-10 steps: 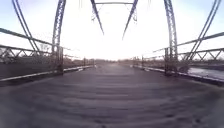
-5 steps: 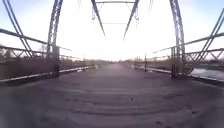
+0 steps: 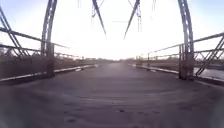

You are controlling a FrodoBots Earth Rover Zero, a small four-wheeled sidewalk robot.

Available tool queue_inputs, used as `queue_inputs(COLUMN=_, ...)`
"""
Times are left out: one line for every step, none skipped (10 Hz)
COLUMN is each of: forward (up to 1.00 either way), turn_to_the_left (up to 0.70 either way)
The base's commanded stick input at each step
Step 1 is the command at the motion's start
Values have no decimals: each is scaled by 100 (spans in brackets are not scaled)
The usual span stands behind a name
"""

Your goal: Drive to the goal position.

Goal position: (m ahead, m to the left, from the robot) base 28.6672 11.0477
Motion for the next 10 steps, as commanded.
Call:
queue_inputs(forward=100, turn_to_the_left=3)
queue_inputs(forward=100, turn_to_the_left=4)
queue_inputs(forward=100, turn_to_the_left=4)
queue_inputs(forward=100, turn_to_the_left=3)
queue_inputs(forward=100, turn_to_the_left=3)
queue_inputs(forward=100, turn_to_the_left=4)
queue_inputs(forward=100, turn_to_the_left=4)
queue_inputs(forward=100, turn_to_the_left=4)
queue_inputs(forward=100, turn_to_the_left=3)
queue_inputs(forward=100, turn_to_the_left=3)
